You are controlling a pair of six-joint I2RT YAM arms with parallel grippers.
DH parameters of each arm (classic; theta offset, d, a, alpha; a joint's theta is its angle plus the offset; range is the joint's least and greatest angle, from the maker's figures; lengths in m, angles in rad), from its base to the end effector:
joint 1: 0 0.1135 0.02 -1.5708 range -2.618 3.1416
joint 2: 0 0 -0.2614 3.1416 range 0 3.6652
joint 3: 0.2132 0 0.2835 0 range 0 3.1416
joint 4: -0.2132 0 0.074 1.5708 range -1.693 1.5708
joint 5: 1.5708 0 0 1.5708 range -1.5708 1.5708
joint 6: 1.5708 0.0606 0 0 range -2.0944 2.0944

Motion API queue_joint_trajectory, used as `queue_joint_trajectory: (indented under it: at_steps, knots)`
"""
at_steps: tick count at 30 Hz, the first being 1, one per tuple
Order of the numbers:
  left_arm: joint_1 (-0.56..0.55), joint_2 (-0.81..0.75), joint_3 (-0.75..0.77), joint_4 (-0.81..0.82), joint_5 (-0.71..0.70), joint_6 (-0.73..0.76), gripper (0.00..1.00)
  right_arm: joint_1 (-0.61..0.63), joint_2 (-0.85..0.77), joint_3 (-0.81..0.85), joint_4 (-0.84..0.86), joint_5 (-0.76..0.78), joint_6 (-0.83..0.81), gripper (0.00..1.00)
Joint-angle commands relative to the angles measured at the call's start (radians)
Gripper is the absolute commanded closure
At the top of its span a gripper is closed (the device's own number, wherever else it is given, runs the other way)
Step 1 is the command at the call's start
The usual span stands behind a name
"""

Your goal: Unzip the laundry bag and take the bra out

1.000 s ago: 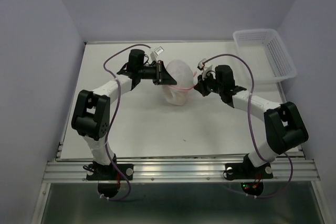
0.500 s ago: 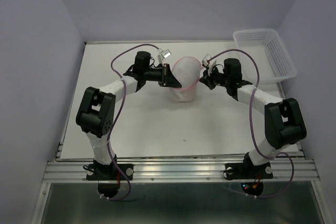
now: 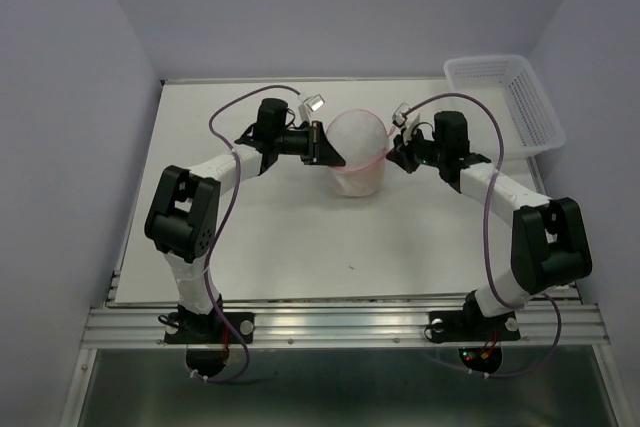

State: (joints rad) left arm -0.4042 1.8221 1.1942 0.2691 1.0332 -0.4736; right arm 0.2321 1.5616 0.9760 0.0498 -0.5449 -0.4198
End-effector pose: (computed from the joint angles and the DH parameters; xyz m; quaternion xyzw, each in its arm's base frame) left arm 0.3867 -0.2220 0.2156 0.2564 0.7240 -0.5780 0.2758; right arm 0.3722 0.1202 0.2075 -0.3941 0.7503 0.1882 0.4963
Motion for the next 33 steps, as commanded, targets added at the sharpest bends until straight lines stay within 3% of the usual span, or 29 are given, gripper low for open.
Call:
queue_joint_trajectory:
  at_steps: [1,3,5,6,8,11,12,13,15,18,19,23,27,33]
  knots:
    - [0.002,0.009,0.033,-0.117,-0.053,-0.02,0.83,-0.037,-0.069,-0.028,0.047,0.048,0.084,0.9]
    - [0.004,0.008,0.016,-0.11,-0.065,-0.022,0.7,-0.037,-0.061,-0.068,0.042,0.069,0.119,0.89]
    - [0.004,-0.006,0.002,-0.097,-0.076,-0.031,0.65,-0.037,-0.052,-0.085,0.039,0.127,0.157,0.9]
    - [0.004,-0.012,-0.002,-0.093,-0.088,-0.036,0.51,-0.037,-0.052,-0.089,0.035,0.141,0.164,0.9]
    - [0.004,-0.029,-0.011,-0.08,-0.101,-0.046,0.47,-0.028,-0.054,-0.082,0.022,0.177,0.208,0.9]
    - [0.004,-0.075,-0.03,-0.071,-0.108,-0.06,0.18,-0.028,-0.089,-0.069,-0.014,0.209,0.254,0.84]
    - [0.004,-0.086,-0.044,-0.07,-0.123,-0.069,0.04,-0.028,-0.101,-0.065,-0.031,0.224,0.262,0.71]
    - [0.004,-0.098,-0.05,-0.07,-0.134,-0.071,0.01,-0.028,-0.116,-0.057,-0.044,0.233,0.288,0.52]
    - [0.013,-0.125,-0.068,-0.076,-0.159,-0.085,0.01,-0.028,-0.155,-0.031,-0.114,0.253,0.306,0.34]
    - [0.033,-0.144,-0.077,-0.094,-0.174,-0.094,0.01,-0.028,-0.196,0.003,-0.195,0.34,0.364,0.17]
    - [0.042,-0.148,-0.079,-0.1,-0.186,-0.102,0.01,-0.028,-0.205,0.01,-0.215,0.361,0.371,0.0]
    - [0.123,-0.167,-0.094,-0.125,-0.223,-0.108,0.01,0.004,-0.259,0.076,-0.341,0.483,0.389,0.0]
    - [0.209,-0.201,-0.134,-0.136,-0.268,-0.106,0.01,0.126,-0.275,0.165,-0.389,0.62,0.362,0.0]
    - [0.284,-0.237,-0.174,-0.179,-0.332,-0.065,0.01,0.372,-0.082,0.377,-0.424,0.738,0.221,0.0]
